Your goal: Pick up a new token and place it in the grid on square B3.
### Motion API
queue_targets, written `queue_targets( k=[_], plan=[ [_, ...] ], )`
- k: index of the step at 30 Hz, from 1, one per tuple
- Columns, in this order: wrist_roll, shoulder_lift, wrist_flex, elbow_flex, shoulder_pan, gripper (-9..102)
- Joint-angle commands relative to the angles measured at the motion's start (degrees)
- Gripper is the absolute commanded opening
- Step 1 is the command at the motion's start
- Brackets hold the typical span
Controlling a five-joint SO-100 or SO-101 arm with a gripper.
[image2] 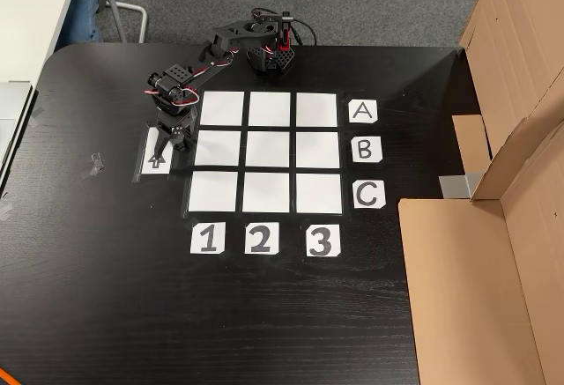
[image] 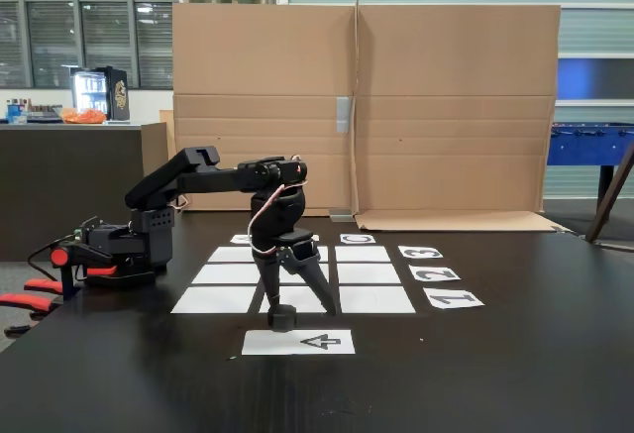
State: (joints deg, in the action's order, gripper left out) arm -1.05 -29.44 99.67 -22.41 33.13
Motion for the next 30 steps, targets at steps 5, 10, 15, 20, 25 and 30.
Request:
queue_targets(
  k=[5,10,15,20,25,30],
  plan=[
    [1.23,-3.52,0.09,-0.53,3.52,52],
    [1.23,-3.16,0.00,-0.53,3.78,52],
    [1.32,-2.64,0.00,-0.53,3.34,50],
    [1.67,-0.26,0.09,-0.62,2.90,38],
    [1.93,1.23,0.00,-0.44,2.37,11],
    [1.41,1.49,-0.09,-0.44,1.58,7]
  ],
)
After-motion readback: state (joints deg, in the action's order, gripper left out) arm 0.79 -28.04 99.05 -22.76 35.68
